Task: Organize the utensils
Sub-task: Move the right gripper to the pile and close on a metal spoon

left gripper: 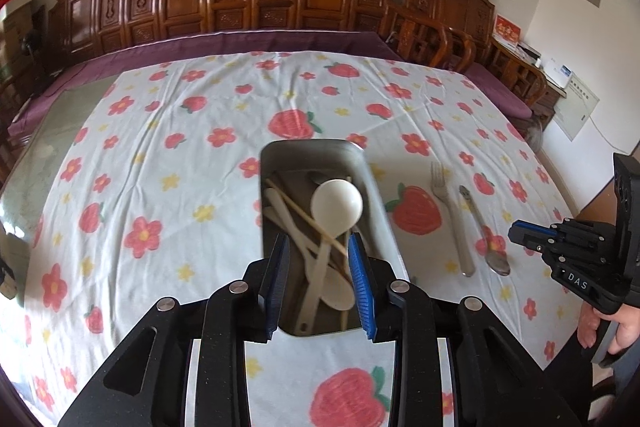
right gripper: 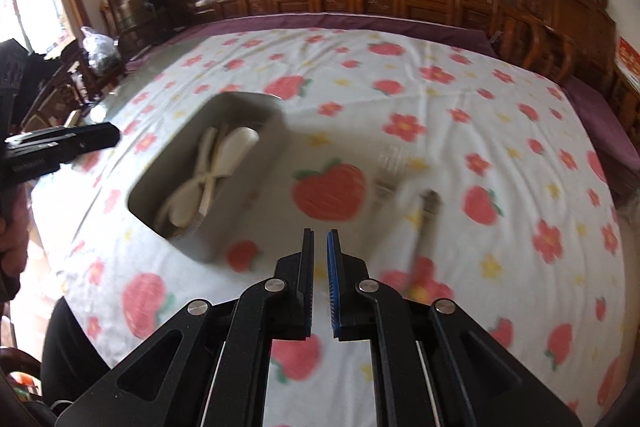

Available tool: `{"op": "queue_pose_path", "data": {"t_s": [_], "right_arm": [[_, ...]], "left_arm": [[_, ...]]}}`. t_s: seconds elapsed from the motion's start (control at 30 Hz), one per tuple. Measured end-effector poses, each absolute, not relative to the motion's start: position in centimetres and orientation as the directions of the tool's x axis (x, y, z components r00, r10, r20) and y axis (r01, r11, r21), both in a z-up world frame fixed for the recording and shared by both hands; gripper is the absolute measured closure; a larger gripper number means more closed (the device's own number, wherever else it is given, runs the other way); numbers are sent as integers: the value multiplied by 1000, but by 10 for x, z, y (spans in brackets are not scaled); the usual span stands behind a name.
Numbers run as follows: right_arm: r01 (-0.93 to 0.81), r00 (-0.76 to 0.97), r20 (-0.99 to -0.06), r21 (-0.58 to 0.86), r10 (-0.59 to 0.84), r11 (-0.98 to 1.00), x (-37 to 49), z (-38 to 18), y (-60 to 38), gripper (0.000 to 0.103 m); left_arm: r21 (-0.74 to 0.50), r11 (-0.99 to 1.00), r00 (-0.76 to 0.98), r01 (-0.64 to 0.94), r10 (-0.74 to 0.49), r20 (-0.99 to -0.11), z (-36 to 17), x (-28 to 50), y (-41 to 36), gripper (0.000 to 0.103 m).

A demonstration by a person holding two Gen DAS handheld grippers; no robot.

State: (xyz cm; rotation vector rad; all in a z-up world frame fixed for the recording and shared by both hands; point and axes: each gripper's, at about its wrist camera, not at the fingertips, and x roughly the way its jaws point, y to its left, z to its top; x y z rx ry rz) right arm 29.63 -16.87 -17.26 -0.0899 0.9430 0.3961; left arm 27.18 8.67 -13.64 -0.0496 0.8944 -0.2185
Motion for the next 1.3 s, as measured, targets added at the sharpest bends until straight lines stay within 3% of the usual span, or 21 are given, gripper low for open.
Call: {"op": "queue_pose_path", "data": {"t_s": [0.07,0.17,0.23,0.97,1.13,1.2,1.3], "right_arm": [[-348,525,-808,84,268,934,295,-177,-182,92],[-322,525,-817,70,239,944,295,-185,-198,81],[-310,518,-826,62,223,949,297,-191,-205,81],[-274,383,-918,-8,102,962,352,-259,-200,81],[-268,357,-930,-7,92,964,357,-259,-203,84],[-262,345,-935,-9,85,965,359,-259,-206,93],[-250,335,-937,14,100,968,359,-259,-214,96]], "left_arm": [[-135,975,604,179,-217,-767,-136,272,81,68],[-139,970,596,199,-232,-768,-137,273,69,64],[-142,967,591,213,-243,-770,-139,273,59,60],[-149,937,501,315,-297,-813,-163,267,-12,60],[-156,936,490,316,-302,-818,-168,267,-16,60],[-156,935,486,318,-302,-820,-169,267,-19,60],[-154,934,479,323,-302,-824,-172,269,-23,60]]}}
